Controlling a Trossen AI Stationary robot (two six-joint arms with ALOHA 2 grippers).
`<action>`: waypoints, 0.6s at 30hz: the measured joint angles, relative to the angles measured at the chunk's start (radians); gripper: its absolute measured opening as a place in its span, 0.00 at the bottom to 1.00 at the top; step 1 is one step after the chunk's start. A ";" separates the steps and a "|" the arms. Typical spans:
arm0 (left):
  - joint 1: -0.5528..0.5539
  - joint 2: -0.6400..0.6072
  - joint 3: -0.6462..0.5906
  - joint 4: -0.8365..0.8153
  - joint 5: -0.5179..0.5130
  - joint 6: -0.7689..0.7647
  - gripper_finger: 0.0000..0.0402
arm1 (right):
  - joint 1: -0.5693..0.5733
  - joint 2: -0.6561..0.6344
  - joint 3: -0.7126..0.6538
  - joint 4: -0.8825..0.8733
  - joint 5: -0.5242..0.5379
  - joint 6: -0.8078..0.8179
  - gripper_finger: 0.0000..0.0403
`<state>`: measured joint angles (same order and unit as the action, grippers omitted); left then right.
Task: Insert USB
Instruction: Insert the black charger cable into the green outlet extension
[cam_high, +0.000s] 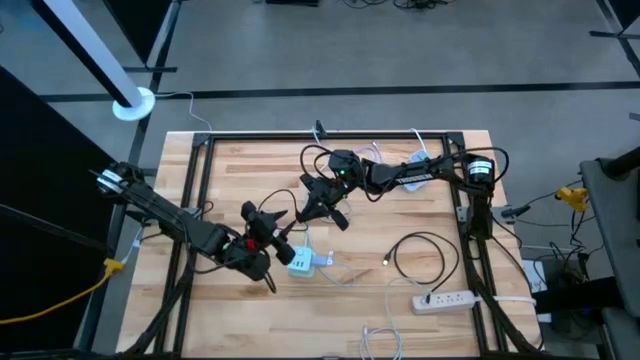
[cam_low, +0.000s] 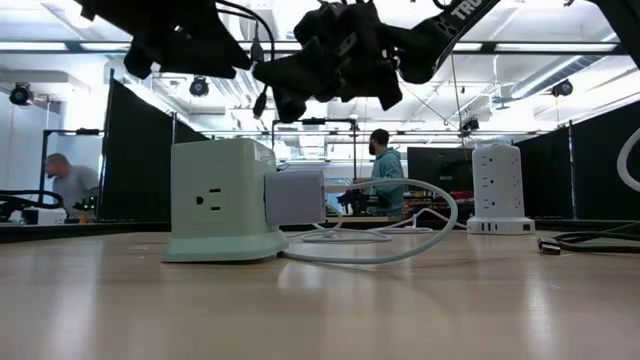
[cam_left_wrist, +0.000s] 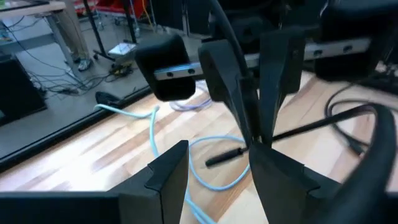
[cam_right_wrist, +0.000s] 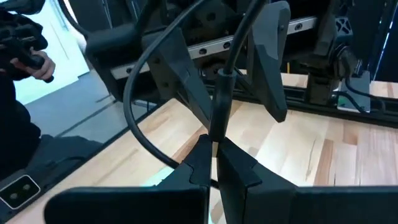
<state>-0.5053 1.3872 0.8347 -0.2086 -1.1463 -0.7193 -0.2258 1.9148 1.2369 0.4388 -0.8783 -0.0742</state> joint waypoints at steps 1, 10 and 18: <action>-0.004 0.000 -0.015 0.046 -0.010 0.022 0.39 | 0.001 0.000 0.000 -0.009 0.000 -0.014 0.00; -0.013 0.000 -0.210 0.536 -0.015 0.190 0.32 | 0.003 0.000 0.000 -0.101 0.053 -0.107 0.00; -0.013 0.000 -0.259 0.584 0.000 0.222 0.27 | 0.005 0.000 0.000 -0.128 0.068 -0.148 0.00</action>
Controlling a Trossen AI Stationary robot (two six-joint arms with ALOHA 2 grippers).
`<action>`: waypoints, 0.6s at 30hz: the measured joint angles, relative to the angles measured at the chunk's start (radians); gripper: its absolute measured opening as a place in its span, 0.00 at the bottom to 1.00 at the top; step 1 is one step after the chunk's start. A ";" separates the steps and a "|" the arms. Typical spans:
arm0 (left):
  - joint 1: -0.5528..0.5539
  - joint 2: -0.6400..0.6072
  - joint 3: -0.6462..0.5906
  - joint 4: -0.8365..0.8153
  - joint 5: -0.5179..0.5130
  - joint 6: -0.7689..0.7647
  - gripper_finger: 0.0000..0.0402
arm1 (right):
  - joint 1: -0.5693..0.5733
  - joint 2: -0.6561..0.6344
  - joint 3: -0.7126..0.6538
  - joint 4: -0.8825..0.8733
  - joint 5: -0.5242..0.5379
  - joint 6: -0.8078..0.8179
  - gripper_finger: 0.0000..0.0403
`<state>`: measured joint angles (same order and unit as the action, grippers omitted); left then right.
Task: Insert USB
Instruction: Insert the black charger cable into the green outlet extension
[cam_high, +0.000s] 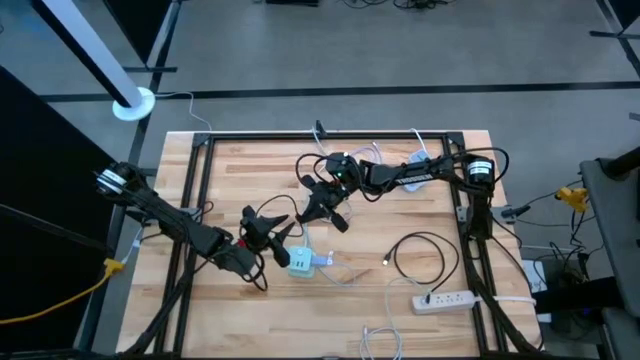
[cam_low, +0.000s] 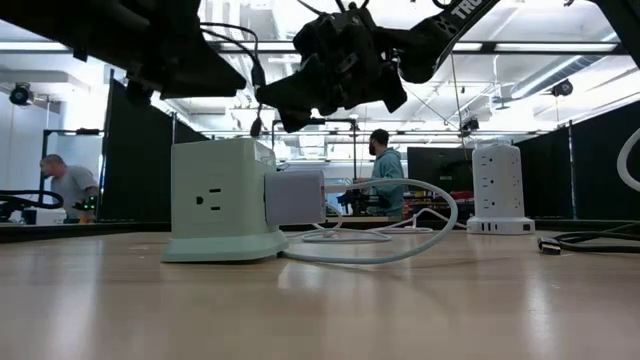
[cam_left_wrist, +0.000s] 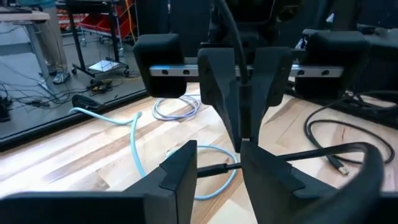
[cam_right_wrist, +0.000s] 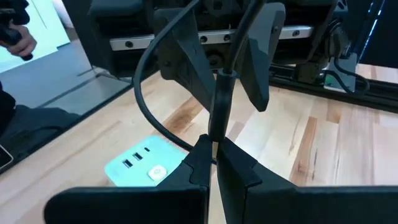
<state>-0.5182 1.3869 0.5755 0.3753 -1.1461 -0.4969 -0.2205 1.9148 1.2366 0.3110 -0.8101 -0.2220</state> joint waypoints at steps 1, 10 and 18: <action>0.000 0.000 0.000 0.000 0.018 0.025 0.27 | 0.000 0.000 0.000 -0.003 0.000 0.000 0.00; 0.002 -0.010 0.033 0.001 0.084 0.297 0.26 | 0.000 0.000 0.000 -0.041 0.000 -0.003 0.00; 0.003 -0.011 0.036 0.000 0.086 0.287 0.26 | 0.000 0.000 0.000 -0.049 0.000 -0.004 0.00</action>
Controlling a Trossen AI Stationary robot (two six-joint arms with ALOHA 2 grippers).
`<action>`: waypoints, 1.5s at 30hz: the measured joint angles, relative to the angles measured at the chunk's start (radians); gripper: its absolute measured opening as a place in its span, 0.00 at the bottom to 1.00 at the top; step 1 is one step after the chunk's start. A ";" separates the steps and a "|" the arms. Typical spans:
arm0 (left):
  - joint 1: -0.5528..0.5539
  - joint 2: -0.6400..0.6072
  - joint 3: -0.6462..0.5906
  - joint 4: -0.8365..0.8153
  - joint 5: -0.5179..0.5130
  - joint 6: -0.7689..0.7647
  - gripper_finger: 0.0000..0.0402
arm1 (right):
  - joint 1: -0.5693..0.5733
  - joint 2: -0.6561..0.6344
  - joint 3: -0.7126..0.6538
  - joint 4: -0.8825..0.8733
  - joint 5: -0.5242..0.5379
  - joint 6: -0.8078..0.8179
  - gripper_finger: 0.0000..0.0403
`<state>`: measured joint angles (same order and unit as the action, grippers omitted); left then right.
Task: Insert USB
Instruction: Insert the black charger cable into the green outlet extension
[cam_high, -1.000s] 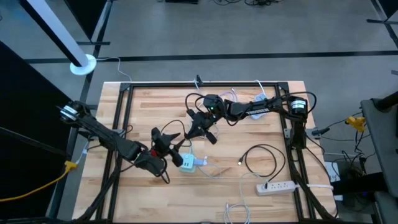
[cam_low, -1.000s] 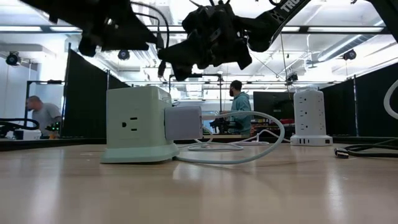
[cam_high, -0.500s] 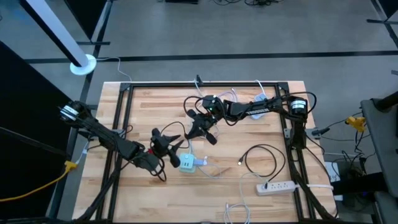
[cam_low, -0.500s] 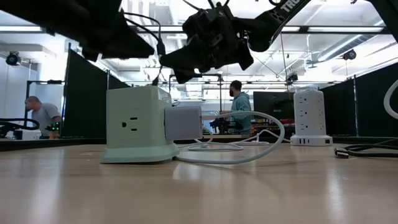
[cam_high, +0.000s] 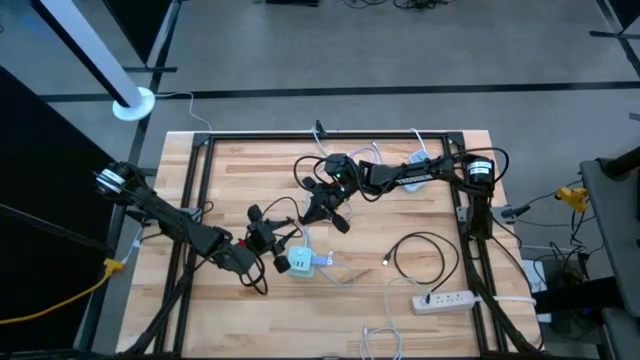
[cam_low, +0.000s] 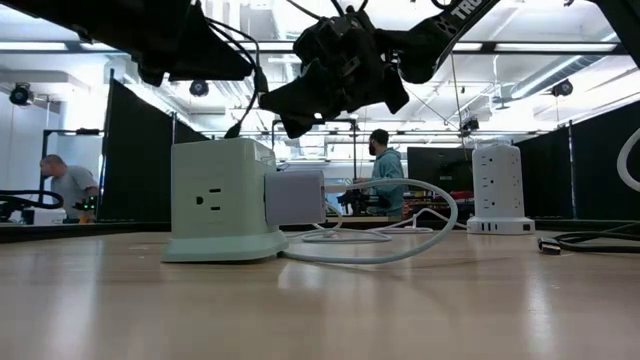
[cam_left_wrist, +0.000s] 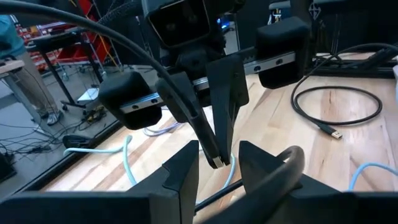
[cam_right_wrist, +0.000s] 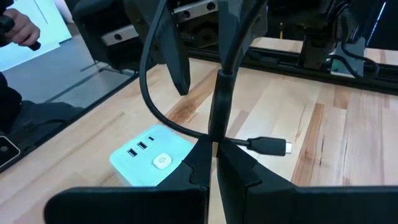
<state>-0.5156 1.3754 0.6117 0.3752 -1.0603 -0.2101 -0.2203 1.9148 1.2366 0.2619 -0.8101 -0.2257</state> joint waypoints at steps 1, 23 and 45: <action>0.000 0.000 0.000 0.000 0.001 -0.015 0.26 | 0.000 0.000 0.000 0.000 0.000 0.003 0.00; 0.000 0.003 0.000 0.008 0.088 -0.142 0.26 | 0.028 0.001 0.000 -0.027 0.008 -0.037 0.00; 0.029 0.105 -0.002 0.182 0.032 -0.060 0.14 | 0.059 0.002 0.000 -0.030 0.085 -0.037 0.00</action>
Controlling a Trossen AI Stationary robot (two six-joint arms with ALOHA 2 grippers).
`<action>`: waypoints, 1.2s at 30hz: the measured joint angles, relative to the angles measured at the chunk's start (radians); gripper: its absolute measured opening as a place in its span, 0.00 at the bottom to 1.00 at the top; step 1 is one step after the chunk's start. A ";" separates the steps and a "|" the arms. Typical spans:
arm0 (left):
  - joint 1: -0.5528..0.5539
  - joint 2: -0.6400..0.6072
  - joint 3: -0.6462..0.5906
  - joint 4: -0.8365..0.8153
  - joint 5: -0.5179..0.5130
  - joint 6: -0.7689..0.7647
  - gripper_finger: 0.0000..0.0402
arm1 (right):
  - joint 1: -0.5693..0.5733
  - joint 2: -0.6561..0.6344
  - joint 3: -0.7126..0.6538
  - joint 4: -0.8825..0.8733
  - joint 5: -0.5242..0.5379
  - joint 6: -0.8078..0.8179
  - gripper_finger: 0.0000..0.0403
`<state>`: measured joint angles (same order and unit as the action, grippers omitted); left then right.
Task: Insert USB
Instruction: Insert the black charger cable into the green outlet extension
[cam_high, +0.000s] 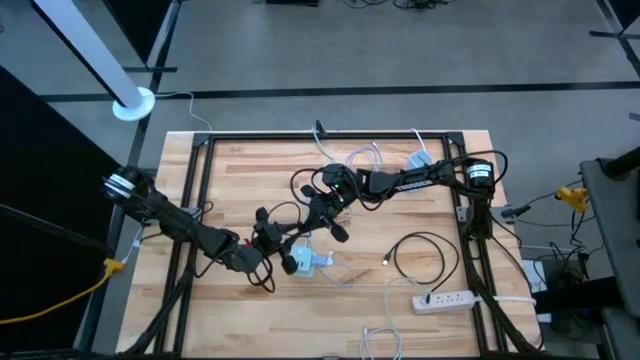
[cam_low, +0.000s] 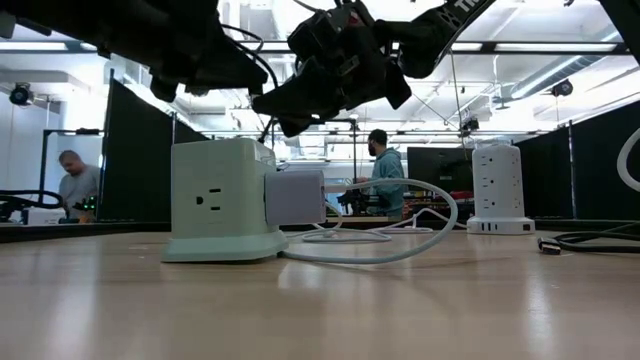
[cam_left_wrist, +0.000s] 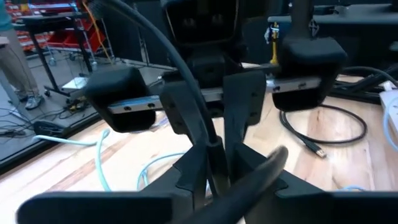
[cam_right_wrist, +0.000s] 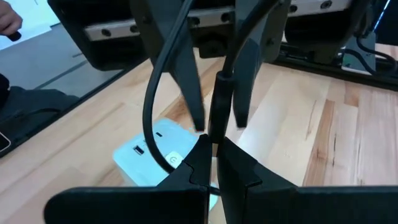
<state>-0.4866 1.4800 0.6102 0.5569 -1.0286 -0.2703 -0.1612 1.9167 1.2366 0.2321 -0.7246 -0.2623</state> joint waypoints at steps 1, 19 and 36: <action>0.000 -0.001 0.000 0.001 -0.005 0.000 0.13 | 0.000 0.000 0.000 0.000 0.000 0.000 0.00; -0.003 0.002 0.000 0.023 -0.081 -0.058 0.06 | -0.002 0.000 0.000 0.007 0.023 0.058 0.00; -0.084 0.171 0.151 0.014 -0.313 -0.048 0.06 | 0.002 -0.063 -0.002 -0.478 0.106 -0.011 0.21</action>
<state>-0.5708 1.6512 0.7616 0.5706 -1.3418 -0.3181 -0.1590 1.8537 1.2346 -0.2454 -0.6185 -0.2735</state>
